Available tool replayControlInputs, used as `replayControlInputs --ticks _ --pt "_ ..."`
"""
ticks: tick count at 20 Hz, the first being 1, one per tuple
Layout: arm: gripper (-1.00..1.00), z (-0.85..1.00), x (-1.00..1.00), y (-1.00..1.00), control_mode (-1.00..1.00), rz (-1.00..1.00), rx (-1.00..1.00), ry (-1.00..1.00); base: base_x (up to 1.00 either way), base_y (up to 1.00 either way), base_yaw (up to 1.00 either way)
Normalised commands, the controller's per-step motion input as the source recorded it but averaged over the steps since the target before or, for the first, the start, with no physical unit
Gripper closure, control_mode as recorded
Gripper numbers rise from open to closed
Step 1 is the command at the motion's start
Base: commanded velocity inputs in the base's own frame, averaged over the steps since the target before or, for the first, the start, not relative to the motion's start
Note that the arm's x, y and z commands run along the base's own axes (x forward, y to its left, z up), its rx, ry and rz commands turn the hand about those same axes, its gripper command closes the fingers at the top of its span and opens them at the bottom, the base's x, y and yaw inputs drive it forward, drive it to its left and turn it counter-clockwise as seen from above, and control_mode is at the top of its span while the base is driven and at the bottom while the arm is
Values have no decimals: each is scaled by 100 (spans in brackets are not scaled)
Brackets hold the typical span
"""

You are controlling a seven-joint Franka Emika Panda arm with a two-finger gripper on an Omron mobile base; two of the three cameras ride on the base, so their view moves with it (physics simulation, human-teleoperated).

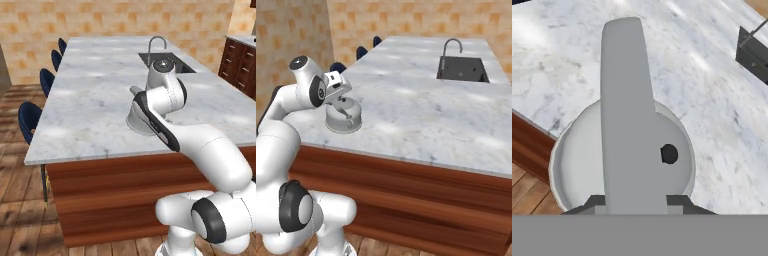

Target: The kettle is done boiling. Turn off the stove, then wait for 300 timesteps before moving the kettle to the dining table.

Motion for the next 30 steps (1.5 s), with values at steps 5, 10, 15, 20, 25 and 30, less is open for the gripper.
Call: replayControlInputs --ticks 5,10,15,20,25,30 --pt "100 0 0 0 100 0 0 0 51 56 -2" --pt "100 0 0 0 100 0 0 0 52 46 -1" --pt "100 0 0 0 100 0 0 0 21 26 0" --pt "100 -2 0 0 -100 0 0 0 0 0 0" --pt "100 -11 8 3 -100 0 0 3 0 0 0" --pt "100 -19 11 21 -100 0 -3 7 0 0 0"
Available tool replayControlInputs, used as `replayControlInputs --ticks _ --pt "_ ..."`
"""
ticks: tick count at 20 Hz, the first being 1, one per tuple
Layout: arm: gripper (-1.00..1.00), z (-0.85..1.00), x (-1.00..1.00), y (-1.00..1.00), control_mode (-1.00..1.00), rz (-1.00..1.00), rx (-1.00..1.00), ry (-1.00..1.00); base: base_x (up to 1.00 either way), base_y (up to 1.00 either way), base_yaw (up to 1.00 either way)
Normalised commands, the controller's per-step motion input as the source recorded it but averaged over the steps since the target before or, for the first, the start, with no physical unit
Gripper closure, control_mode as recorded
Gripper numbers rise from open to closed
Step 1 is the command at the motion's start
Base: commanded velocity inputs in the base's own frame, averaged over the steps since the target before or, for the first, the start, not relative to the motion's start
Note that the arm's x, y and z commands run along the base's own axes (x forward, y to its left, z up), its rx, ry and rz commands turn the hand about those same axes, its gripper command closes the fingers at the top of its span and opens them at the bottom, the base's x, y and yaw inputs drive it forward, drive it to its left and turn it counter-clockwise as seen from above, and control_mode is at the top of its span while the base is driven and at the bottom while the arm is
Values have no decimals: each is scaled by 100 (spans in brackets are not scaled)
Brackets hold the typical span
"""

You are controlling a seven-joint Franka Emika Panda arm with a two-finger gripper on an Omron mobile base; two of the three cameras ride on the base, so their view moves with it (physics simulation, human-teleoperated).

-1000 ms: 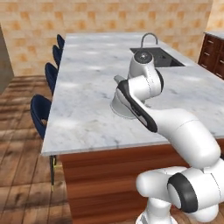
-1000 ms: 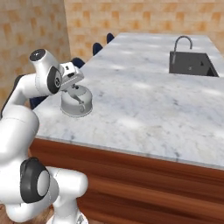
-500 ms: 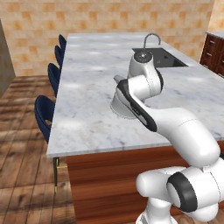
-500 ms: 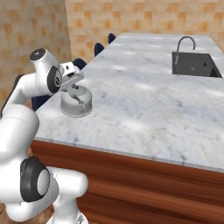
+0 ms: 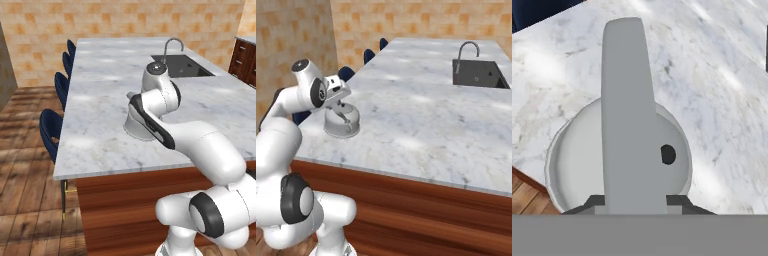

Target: The kettle is done boiling. Turn off the stove, then wait for 300 timesteps before moving the kettle to the dining table.

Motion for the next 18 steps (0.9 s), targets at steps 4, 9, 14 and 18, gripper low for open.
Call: replayControlInputs --ticks 4,9,14,18 --pt "100 -20 8 28 -100 0 -4 6 0 0 0" --pt "100 -25 0 16 -100 0 -2 2 0 0 0" --pt "100 -20 13 2 -100 0 0 0 0 0 0" --pt "100 -18 25 1 -100 -1 0 0 0 0 0"
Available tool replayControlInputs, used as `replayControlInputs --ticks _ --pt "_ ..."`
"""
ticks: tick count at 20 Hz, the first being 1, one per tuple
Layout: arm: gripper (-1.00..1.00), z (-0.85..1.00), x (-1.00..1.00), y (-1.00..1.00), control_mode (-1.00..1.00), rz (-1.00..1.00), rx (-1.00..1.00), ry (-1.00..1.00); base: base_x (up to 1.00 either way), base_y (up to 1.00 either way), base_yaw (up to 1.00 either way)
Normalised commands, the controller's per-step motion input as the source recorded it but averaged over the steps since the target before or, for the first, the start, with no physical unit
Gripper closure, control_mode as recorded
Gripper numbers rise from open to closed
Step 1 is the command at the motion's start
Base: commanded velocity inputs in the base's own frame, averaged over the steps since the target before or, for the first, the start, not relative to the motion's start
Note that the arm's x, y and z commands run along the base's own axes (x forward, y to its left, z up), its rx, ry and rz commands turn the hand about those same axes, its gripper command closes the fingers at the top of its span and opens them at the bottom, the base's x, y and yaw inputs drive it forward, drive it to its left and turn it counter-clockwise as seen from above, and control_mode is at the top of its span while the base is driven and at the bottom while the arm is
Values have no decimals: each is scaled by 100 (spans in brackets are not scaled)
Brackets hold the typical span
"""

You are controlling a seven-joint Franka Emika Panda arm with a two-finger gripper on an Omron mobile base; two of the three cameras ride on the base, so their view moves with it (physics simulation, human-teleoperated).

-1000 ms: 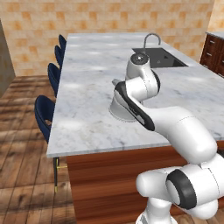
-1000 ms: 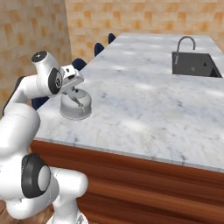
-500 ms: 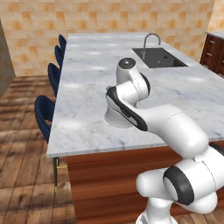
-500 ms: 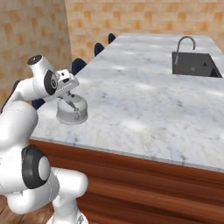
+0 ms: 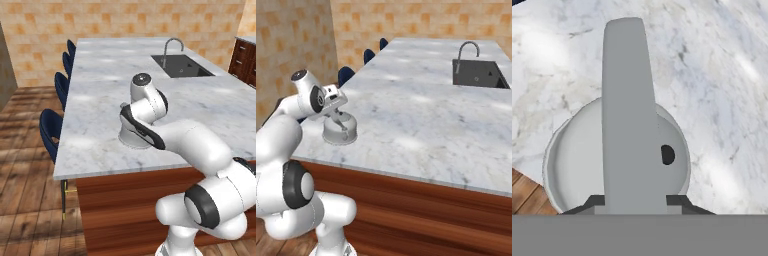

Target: The kettle is done boiling. Turn off the stove, then wait for 300 timesteps before moving the kettle to the dining table.

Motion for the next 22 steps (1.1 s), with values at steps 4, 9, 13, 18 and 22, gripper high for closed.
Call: replayControlInputs --ticks 4,9,13,18,22 --pt "100 -19 21 10 -100 -3 -3 0 0 0 0" --pt "100 -20 23 19 -100 -2 -8 0 0 0 0" --pt "100 -14 17 21 -100 0 -1 0 0 0 0" --pt "100 -15 16 16 -100 0 0 0 0 0 0" --pt "100 -16 19 20 -100 0 0 0 0 0 0"
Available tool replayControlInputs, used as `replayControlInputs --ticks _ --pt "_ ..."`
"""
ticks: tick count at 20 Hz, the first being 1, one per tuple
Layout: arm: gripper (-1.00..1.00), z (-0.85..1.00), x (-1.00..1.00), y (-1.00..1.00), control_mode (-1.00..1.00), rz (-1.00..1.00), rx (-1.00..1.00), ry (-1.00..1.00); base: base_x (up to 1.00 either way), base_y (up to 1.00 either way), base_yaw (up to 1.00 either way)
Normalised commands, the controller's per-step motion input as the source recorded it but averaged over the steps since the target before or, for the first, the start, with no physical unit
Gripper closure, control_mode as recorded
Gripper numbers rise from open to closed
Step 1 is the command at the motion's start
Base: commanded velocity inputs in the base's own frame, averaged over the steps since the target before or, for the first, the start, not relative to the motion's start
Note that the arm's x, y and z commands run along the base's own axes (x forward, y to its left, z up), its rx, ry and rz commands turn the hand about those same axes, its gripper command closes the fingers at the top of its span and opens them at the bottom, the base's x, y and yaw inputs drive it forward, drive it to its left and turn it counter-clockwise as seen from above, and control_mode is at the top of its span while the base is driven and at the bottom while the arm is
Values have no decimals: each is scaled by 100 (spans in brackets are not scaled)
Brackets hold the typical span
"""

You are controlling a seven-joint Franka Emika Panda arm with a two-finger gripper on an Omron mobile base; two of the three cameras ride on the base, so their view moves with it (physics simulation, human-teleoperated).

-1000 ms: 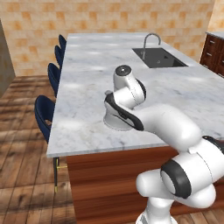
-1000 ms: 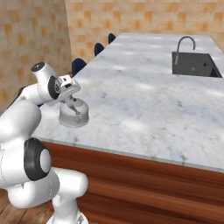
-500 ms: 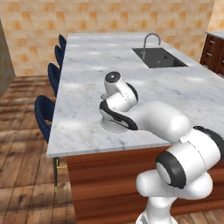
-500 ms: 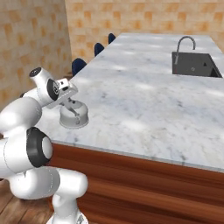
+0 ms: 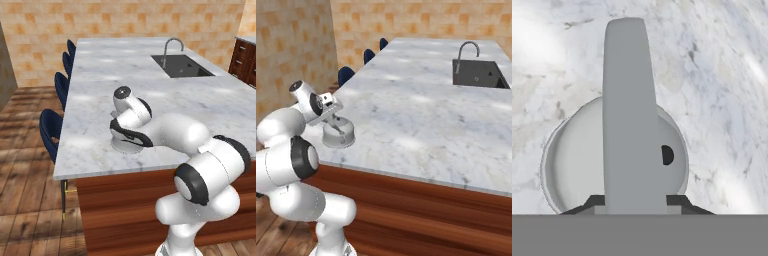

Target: The kettle is done boiling. Turn off the stove, then wait for 300 timesteps before moving the kettle to the dining table.

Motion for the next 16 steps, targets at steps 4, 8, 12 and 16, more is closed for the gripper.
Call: replayControlInputs --ticks 4,8,12,16 --pt "100 -15 18 21 -100 0 0 0 0 0 0" --pt "100 -16 19 24 -100 0 0 0 0 0 0" --pt "100 -16 21 25 -100 0 0 0 0 0 0" --pt "100 -15 24 27 -100 0 0 0 0 0 0"
